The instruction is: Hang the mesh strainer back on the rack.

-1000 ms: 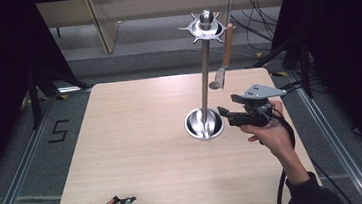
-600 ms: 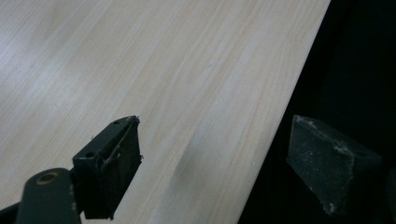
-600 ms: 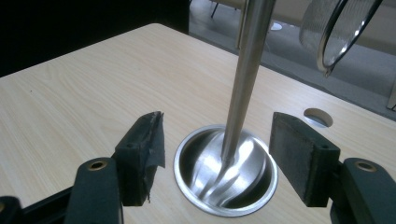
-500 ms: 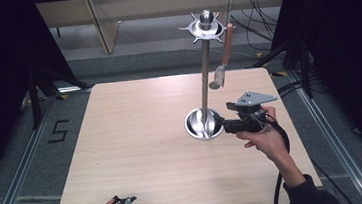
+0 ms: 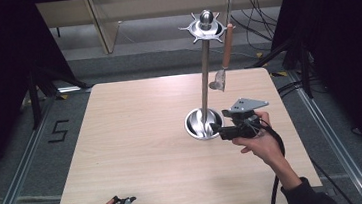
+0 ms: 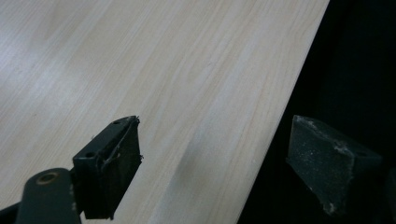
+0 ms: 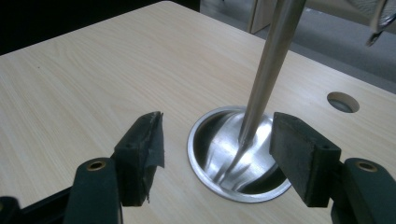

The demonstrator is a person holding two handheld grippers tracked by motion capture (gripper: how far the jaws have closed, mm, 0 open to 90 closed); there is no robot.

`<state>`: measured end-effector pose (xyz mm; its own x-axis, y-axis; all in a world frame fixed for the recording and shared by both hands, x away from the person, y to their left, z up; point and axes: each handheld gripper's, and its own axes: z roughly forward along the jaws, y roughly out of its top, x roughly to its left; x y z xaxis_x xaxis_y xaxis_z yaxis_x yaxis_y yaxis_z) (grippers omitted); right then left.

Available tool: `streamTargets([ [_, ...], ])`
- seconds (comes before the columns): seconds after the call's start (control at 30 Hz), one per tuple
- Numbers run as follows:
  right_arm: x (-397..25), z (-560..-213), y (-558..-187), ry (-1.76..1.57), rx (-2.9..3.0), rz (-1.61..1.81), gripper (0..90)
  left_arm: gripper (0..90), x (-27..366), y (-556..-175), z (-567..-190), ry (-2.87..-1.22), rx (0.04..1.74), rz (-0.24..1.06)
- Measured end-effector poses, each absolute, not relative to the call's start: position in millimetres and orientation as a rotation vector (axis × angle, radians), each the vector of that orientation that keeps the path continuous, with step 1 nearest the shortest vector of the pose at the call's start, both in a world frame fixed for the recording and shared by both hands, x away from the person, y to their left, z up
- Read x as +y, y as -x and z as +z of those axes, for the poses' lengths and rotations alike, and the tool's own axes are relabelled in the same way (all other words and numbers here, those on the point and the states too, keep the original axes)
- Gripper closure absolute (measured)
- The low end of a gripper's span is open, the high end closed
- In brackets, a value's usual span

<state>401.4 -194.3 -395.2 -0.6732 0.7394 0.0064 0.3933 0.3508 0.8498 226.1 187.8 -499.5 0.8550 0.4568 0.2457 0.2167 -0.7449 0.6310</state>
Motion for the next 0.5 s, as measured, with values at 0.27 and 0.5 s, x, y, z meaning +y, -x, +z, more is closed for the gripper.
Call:
streamTargets([
  [0.27,-191.3,-402.2,-400.9,-1.004,2.275,1.243,35.3,16.6,188.0,-225.3,-499.4,-2.41,0.482,0.527],
  [0.5,-187.2,-407.9,-399.5,-0.984,2.291,1.238,35.1,16.4,188.6,-225.8,-499.2,-2.421,0.486,0.528],
])
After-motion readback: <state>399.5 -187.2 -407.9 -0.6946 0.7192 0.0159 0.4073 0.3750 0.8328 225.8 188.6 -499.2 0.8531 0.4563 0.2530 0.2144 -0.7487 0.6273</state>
